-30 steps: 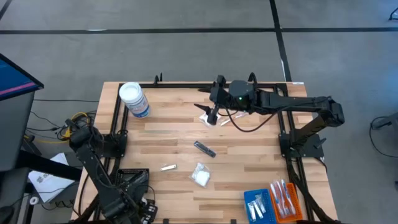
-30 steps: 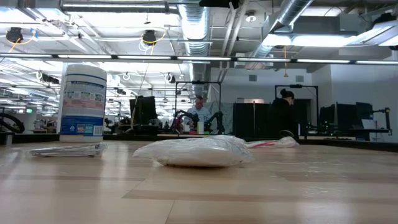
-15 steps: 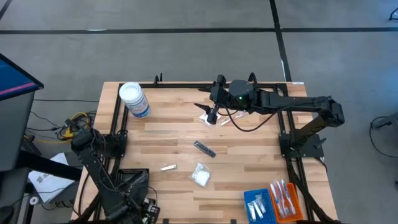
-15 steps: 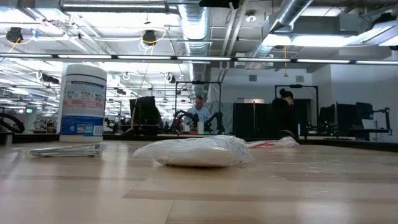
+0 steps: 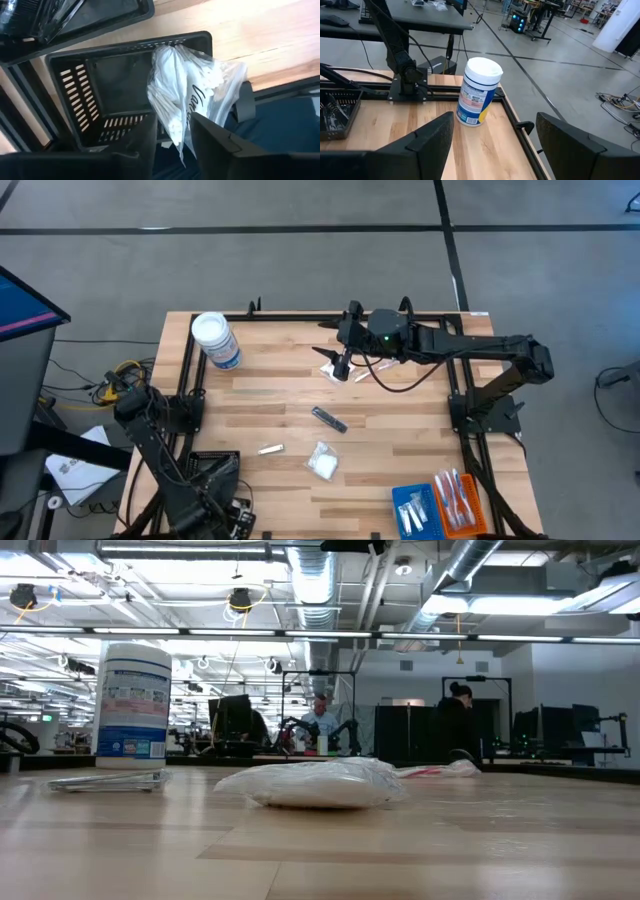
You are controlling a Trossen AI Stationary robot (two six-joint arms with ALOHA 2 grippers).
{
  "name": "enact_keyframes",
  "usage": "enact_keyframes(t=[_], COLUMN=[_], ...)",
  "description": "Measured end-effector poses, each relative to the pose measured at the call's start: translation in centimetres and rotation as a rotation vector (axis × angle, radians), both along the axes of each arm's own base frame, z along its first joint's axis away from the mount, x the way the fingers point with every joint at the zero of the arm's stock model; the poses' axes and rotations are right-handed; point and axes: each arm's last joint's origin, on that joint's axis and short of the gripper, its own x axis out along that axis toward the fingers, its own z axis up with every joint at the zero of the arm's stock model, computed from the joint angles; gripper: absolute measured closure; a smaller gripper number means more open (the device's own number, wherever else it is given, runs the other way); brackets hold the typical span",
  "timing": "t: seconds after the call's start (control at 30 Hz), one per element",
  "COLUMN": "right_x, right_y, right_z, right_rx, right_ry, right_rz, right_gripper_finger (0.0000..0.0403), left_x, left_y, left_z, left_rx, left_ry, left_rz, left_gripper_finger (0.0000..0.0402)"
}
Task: Pick & Place Travel size toiletries
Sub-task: Put the vanity pack into the bottom black bin
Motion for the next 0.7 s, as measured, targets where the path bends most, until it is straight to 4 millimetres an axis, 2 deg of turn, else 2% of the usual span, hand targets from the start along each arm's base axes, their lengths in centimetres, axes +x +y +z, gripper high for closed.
enact_keyframes(t=[0.13,0.3,0.43,0.57,0.7], right_x=[0.0,-0.1,-0.4,-1.2,-2.0], right_y=[0.0,-0.1,-0.5,-0.9,-0.3], right_z=[0.0,-0.5,-1.1,-2.5,-4.8], right_rx=[-0.006,-0.019,0.040,0.096,0.145], right_ry=[0.004,0.057,0.112,0.259,0.426], right_rz=[0.002,0.003,-0.026,-0.059,-0.070], right_gripper_finger=[0.0127,0.0127,0.0127,0.0127,0.0127], left_x=[-0.8,-1.8,-2.0,-0.9,0.8], left_y=[0.8,2.5,4.1,5.4,6.8], left_z=[1.9,4.0,5.3,5.8,5.8], left_rx=[0.021,0.176,0.314,0.467,0.558], left_ry=[-0.091,-0.289,-0.386,-0.445,-0.406], left_rz=[-0.006,-0.059,-0.155,-0.291,-0.423], left_gripper_finger=[0.0274,0.0277,0.0285,0.0289,0.0291])
